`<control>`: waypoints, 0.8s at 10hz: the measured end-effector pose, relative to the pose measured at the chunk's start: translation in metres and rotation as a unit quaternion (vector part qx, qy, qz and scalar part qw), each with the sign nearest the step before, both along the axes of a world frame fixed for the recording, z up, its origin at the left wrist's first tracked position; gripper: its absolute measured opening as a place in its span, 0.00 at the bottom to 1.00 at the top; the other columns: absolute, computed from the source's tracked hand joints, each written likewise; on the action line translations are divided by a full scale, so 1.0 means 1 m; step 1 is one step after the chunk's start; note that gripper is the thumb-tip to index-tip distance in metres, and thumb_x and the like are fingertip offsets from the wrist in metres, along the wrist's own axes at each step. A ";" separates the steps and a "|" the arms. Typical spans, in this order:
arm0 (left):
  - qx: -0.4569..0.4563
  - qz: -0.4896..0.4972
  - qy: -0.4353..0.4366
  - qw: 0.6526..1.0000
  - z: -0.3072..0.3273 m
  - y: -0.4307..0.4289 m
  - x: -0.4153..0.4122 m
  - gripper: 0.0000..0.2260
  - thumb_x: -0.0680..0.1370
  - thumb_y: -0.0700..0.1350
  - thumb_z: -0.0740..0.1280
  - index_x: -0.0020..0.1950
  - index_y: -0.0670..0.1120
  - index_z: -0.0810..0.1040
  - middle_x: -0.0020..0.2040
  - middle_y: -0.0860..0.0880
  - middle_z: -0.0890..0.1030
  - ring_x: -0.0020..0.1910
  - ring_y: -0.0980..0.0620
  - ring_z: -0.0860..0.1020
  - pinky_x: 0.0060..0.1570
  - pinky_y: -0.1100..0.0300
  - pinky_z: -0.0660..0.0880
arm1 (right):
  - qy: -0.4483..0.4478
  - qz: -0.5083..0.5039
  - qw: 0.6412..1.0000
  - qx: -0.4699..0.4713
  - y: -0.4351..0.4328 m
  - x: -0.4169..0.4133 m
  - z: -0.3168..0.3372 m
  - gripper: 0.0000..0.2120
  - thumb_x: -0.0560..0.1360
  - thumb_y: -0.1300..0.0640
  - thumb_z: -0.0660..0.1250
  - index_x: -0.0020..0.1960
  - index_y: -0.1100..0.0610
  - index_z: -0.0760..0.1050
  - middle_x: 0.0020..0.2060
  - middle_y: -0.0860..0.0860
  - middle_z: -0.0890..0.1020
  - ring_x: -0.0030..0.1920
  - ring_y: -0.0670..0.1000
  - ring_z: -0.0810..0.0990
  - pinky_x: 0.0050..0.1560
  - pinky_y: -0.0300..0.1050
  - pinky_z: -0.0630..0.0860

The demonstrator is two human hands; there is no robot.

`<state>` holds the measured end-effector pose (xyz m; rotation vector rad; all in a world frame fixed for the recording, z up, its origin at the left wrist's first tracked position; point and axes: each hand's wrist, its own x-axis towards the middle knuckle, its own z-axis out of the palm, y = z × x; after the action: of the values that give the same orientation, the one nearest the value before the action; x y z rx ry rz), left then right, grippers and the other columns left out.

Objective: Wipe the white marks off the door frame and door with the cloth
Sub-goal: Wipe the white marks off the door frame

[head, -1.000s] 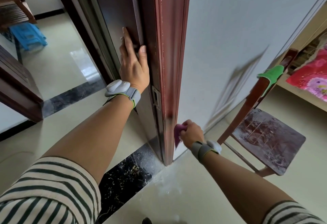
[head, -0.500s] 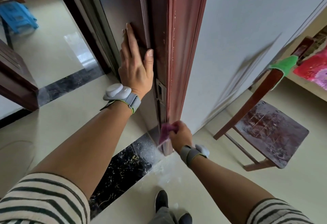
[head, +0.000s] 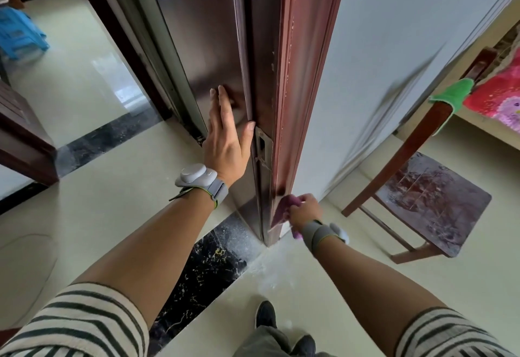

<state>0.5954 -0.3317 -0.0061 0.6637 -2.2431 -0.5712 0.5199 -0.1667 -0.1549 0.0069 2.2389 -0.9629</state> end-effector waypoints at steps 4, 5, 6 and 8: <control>-0.028 -0.046 -0.032 0.998 -0.008 -0.021 0.012 0.38 0.79 0.58 0.59 0.80 0.36 0.51 0.79 0.35 0.56 0.78 0.40 0.57 0.68 0.74 0.52 | -0.189 -0.190 0.948 -0.173 -0.039 -0.028 0.036 0.10 0.79 0.66 0.55 0.40 0.58 0.63 0.14 0.48 0.73 0.15 0.48 0.74 0.18 0.43 0.75; -0.033 -0.037 -0.058 0.997 0.000 -0.019 0.016 0.39 0.78 0.60 0.59 0.80 0.39 0.51 0.79 0.37 0.57 0.77 0.42 0.59 0.65 0.57 0.69 | -0.193 -0.207 0.937 -0.203 -0.035 -0.030 0.051 0.07 0.78 0.66 0.57 0.42 0.58 0.66 0.15 0.48 0.75 0.17 0.48 0.76 0.20 0.41 0.76; -0.050 -0.021 -0.098 0.994 0.010 -0.021 0.024 0.39 0.78 0.62 0.59 0.81 0.43 0.51 0.77 0.41 0.61 0.74 0.42 0.65 0.56 0.46 0.77 | -0.205 -0.195 0.933 -0.221 -0.035 -0.025 0.071 0.04 0.75 0.62 0.63 0.44 0.61 0.75 0.27 0.54 0.82 0.31 0.52 0.83 0.36 0.48 0.83; -0.093 0.036 -0.197 0.975 0.043 -0.011 0.037 0.29 0.80 0.52 0.59 0.80 0.45 0.59 0.74 0.38 0.65 0.65 0.34 0.72 0.49 0.41 0.79 | -0.174 -0.186 0.927 -0.276 -0.023 -0.022 0.129 0.09 0.74 0.56 0.70 0.41 0.62 0.76 0.37 0.56 0.80 0.41 0.57 0.81 0.50 0.58 0.81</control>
<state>0.6320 -0.3426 0.0370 0.8127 -2.5856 -0.1986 0.4977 -0.1897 -0.0258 0.3335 1.6095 -1.6306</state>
